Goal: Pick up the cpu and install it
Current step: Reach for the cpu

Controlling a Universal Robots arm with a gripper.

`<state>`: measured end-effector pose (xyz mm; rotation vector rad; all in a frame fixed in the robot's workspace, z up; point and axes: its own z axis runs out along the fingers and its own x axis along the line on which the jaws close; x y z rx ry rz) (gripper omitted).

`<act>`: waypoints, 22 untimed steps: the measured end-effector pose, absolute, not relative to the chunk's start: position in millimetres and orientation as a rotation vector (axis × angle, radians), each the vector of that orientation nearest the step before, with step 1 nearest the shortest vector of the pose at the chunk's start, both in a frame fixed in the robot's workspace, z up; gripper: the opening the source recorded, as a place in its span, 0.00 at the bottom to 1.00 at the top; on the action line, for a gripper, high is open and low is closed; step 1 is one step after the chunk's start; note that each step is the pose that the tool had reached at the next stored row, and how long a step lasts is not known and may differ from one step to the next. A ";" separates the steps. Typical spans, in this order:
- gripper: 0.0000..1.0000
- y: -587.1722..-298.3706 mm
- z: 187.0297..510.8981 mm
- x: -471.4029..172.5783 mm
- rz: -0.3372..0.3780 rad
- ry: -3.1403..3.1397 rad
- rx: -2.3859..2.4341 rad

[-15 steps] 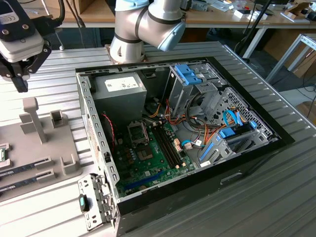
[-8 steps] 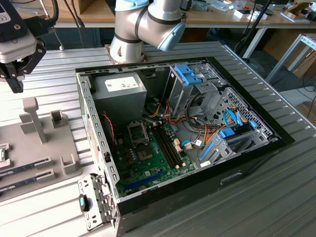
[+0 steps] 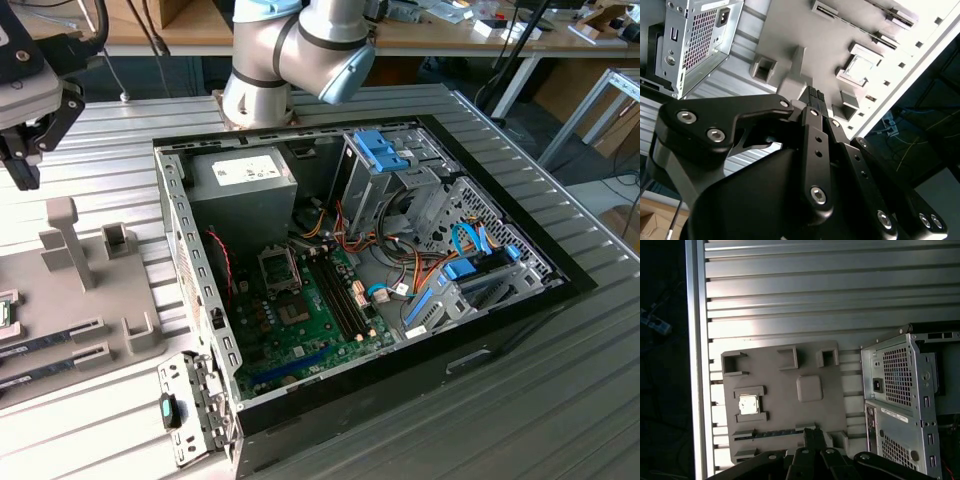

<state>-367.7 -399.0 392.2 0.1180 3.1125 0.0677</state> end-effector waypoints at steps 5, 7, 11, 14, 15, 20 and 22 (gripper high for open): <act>0.11 -399.0 391.9 -370.7 0.068 3.112 0.118; 0.11 -398.9 391.8 -371.5 0.068 3.112 0.118; 0.11 -398.9 391.6 -374.4 0.068 3.113 0.118; 0.11 -398.9 391.5 -375.8 0.068 3.113 0.118; 0.11 -399.0 391.5 -376.2 0.068 3.112 0.118; 0.11 -398.9 391.4 -379.2 0.068 3.113 0.118; 0.11 -398.9 391.4 -380.2 0.068 3.113 0.118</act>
